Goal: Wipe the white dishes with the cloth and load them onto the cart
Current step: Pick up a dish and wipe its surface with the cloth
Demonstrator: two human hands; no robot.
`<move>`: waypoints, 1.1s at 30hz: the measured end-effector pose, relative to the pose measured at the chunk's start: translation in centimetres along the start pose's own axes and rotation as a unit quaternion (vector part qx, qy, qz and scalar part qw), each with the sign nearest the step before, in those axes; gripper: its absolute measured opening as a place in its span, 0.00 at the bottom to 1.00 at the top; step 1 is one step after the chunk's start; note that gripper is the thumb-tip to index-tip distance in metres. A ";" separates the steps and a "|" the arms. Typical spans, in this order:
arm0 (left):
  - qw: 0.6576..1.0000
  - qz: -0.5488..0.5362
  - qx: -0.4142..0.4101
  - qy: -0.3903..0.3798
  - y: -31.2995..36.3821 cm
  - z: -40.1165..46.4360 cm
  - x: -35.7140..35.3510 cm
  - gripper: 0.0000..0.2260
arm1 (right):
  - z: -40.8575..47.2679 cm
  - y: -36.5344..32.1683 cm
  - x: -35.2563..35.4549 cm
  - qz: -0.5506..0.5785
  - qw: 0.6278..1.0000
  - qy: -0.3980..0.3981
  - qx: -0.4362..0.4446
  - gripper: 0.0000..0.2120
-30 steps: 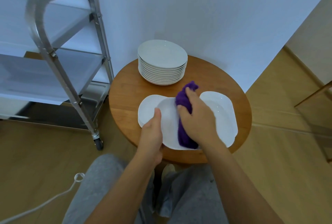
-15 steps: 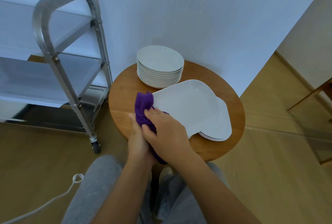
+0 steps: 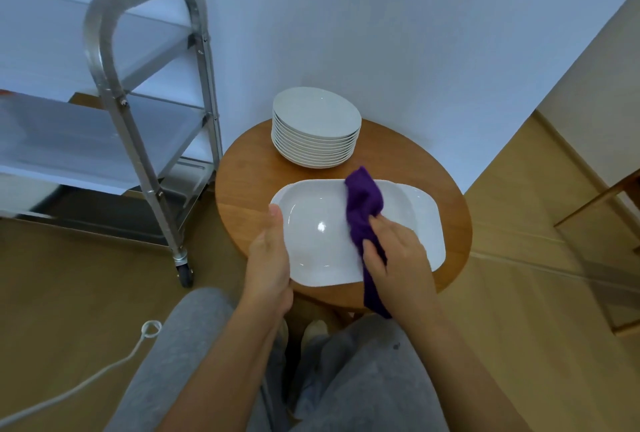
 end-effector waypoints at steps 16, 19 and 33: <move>0.997 0.040 -0.004 -0.066 -0.4 -3.7 0.9 0.22 | 1.6 -7.7 4.1 0.332 0.942 0.034 0.032 0.11; 0.995 0.004 0.040 -0.087 -1.0 -4.0 1.1 0.22 | 2.6 -7.4 4.4 0.471 0.881 -0.040 -0.031 0.08; 0.986 0.060 -0.009 -0.153 0.5 -4.6 2.0 0.16 | 3.6 -3.2 3.1 0.085 0.932 -0.352 -0.005 0.27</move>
Point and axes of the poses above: each hand's wrist, its own z-axis towards the middle knuckle, its own x-axis out of the back of the hand, y = z × x, the point moved 3 cm from there along z, towards the middle knuckle, and after that the axes turned 4 degrees about z, right-handed, at the moved point
